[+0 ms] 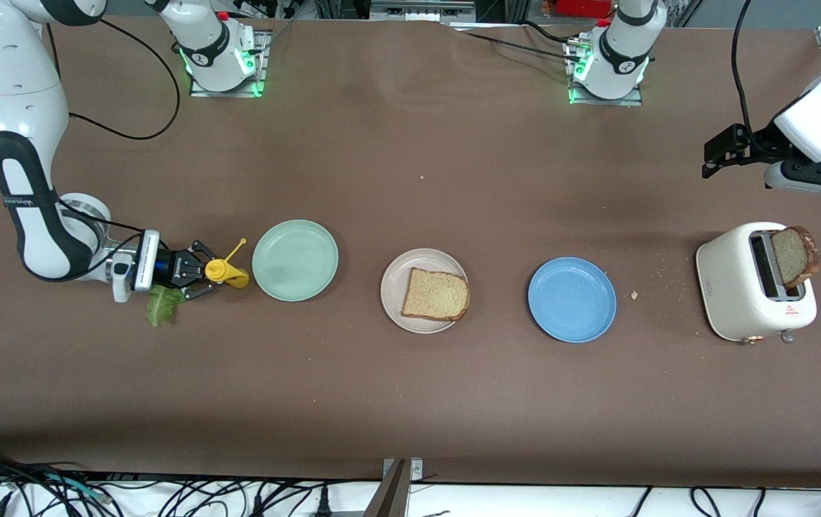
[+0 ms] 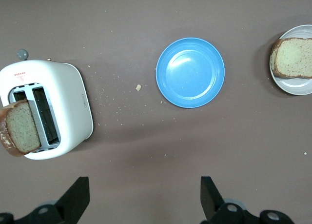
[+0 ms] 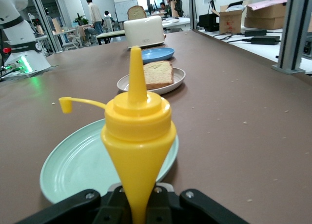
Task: Make sandwich in beige plate with both arms
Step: 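Grasp the yellow mustard bottle with the right gripper and lift it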
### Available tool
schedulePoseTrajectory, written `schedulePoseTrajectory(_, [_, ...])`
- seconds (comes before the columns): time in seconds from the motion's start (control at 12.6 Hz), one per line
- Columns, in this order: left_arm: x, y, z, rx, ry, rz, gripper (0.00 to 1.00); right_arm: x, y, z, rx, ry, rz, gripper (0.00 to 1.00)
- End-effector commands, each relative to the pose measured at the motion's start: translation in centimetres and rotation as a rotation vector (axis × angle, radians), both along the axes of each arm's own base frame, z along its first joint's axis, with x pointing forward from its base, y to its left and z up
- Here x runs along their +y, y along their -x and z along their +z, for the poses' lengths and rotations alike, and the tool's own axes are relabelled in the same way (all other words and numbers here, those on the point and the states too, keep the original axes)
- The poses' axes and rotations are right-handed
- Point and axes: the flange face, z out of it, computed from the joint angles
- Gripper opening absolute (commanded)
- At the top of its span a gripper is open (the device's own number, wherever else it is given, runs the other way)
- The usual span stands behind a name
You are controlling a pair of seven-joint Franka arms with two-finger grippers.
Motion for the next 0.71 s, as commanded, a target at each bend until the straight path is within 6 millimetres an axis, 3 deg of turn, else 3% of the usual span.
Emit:
schedulePoseTrajectory(0.0, [0.0, 0.3, 0.2, 0.002, -0.013, -0.009, 1.0, 0.4, -2.0, 5.2, 0.052, 0.072, 0.002, 0.02])
schedulePoseTrajectory(0.24, [0.0, 0.3, 0.2, 0.002, -0.013, -0.009, 1.0, 1.7, -4.2, 9.3, 0.093, 0.157, -0.015, 0.0])
schedulePoseTrajectory(0.63, [0.0, 0.3, 0.1, 0.005, -0.013, -0.009, 1.0, 5.1, -7.4, 18.5, 0.22, 0.423, -0.069, 0.0])
